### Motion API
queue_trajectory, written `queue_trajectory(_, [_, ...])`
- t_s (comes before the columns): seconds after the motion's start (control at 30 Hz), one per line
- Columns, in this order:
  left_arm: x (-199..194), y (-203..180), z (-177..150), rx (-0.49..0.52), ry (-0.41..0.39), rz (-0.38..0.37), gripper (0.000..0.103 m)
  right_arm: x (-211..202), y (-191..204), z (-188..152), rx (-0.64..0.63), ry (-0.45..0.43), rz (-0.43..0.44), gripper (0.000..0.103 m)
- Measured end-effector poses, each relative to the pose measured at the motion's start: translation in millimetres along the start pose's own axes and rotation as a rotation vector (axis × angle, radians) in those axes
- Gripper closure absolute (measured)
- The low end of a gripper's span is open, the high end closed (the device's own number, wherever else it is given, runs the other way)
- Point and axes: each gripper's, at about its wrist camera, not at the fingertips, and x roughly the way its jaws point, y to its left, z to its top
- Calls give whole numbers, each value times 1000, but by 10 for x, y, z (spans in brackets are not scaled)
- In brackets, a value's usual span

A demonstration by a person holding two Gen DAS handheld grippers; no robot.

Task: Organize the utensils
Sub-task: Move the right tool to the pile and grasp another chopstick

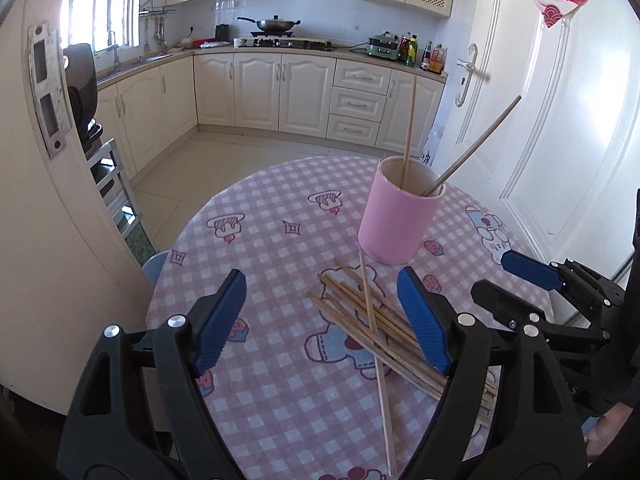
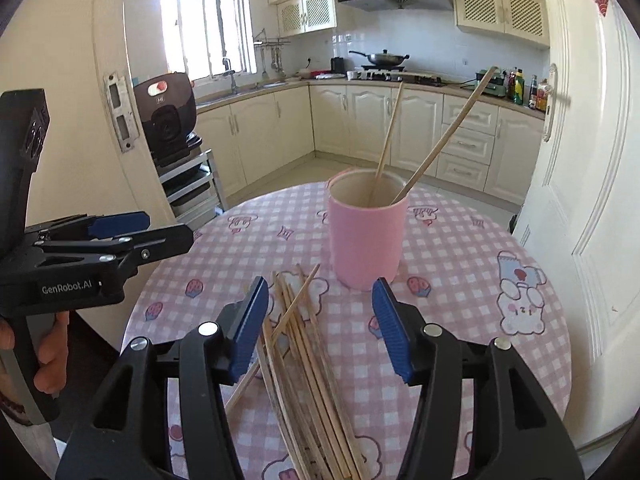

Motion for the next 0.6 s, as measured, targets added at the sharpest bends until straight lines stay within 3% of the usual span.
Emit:
queue_trajectory(0.07, [37, 74, -40, -25, 18, -1, 26, 117, 59, -56, -24, 47, 15, 53])
queue_trajectory(0.2, [68, 171, -115, -38, 29, 24, 26, 356, 175, -163, -50, 132, 52, 71])
queue_trajectory(0.37, [79, 227, -198, -51, 53, 12, 26, 603, 312, -271, -84, 212, 74, 82])
queue_trajectory(0.6, [128, 320, -238, -70, 70, 15, 26, 804, 357, -344, -105, 273, 76, 88])
